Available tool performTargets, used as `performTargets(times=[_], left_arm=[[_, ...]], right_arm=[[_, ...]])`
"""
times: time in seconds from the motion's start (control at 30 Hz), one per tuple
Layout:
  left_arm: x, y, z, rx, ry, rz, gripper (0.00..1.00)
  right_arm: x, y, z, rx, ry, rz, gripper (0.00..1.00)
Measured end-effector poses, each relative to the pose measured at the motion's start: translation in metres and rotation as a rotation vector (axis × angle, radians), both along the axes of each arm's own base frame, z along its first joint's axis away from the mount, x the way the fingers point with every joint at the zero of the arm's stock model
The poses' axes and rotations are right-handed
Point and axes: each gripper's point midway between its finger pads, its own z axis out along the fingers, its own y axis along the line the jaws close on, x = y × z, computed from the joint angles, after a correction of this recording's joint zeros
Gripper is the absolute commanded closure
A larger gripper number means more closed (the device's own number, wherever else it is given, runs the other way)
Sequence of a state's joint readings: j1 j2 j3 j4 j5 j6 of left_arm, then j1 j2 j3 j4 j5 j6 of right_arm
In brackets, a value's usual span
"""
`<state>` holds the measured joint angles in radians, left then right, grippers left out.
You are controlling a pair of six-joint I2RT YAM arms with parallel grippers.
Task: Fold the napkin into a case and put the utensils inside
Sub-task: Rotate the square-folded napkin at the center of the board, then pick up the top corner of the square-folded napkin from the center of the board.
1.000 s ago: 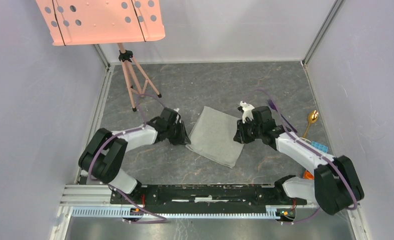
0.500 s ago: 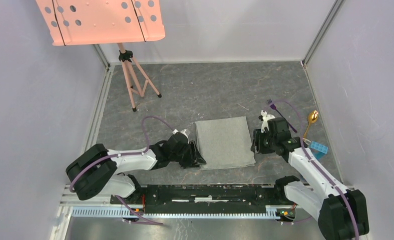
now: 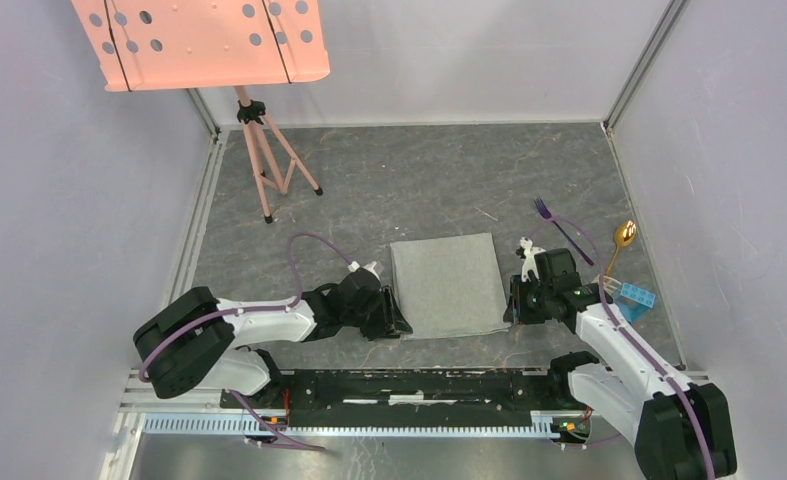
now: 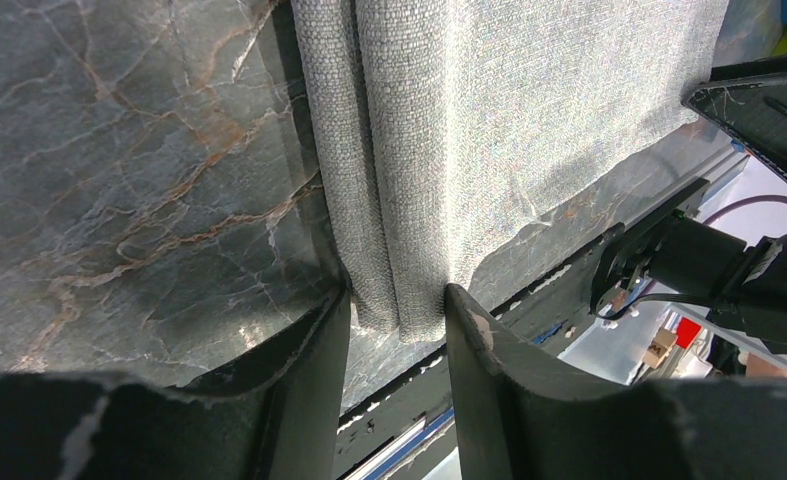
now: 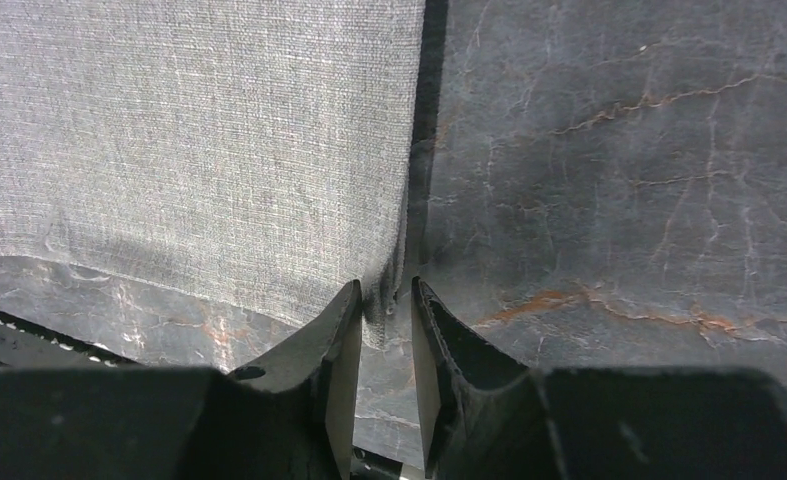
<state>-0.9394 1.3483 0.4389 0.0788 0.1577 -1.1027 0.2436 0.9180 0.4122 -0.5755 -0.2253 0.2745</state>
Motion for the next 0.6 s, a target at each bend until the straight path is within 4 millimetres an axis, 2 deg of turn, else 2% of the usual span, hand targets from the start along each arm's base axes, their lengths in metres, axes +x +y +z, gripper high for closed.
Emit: performTargets(times=[0.43,0.6], left_arm=[[0.0001,0.0013,-0.0009,0.015,-0.002,0.005,0.54],[0.0001,0.0015,-0.0011,0.017,-0.002,0.005,0.54]], right_arm=[[-0.0070,0.0064,0.0069,0.044,-0.003,0.022,0.71],[-0.0093,0.0079,0.0074,0.053,0.003,0.027,0.79]])
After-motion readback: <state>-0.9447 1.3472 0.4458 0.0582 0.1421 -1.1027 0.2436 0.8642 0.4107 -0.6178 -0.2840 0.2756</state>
